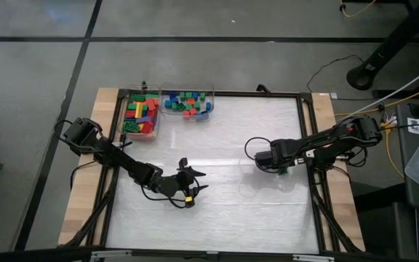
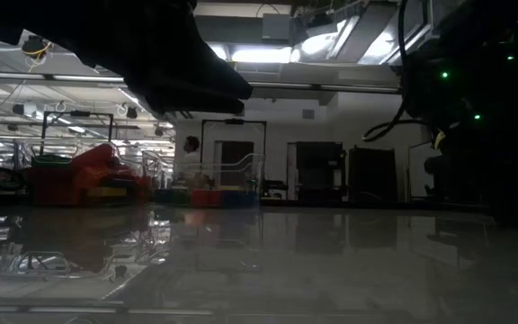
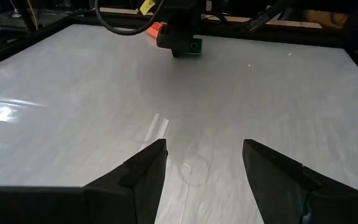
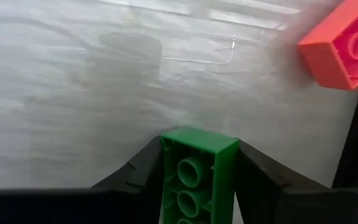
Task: Sort blocks by size
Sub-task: Put the large green game piece into the left transparent bin
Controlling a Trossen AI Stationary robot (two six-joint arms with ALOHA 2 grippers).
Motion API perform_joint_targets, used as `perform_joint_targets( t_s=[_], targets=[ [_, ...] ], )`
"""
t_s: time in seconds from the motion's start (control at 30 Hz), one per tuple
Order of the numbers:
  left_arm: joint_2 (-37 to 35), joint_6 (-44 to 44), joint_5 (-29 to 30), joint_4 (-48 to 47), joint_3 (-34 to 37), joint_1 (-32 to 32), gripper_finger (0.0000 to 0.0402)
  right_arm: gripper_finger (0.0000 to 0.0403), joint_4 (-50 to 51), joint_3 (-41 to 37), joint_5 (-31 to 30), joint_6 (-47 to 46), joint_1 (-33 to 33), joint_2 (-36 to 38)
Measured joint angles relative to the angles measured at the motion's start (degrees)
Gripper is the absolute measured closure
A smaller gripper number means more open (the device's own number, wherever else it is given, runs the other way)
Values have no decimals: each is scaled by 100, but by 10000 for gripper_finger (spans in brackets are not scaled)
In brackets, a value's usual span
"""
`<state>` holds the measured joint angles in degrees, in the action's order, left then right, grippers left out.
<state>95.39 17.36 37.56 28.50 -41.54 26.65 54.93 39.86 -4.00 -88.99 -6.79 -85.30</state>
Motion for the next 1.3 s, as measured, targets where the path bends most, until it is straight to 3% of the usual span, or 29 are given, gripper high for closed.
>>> perform_joint_targets(
  t_s=[0.13,0.33,0.5,0.7,1.13,1.3],
  targets=[
    [-25,-30,0,-16,0,0,202,238,-598,6,68,164,0,12],
    [-143,-62,2,-4,-2,0,202,241,-2573,-5,61,673,0,-8],
    [-142,564,0,16,0,0,202,244,-4593,-21,-150,1150,0,-42],
    [-142,1423,0,0,0,0,202,240,-5987,-27,-464,1709,0,-33],
    [220,3222,8,172,0,-219,202,242,-7093,-24,-1347,2988,0,-31],
    [441,3072,21,1072,2,-492,202,241,-7452,-24,-1336,3423,0,-26]
  ],
)
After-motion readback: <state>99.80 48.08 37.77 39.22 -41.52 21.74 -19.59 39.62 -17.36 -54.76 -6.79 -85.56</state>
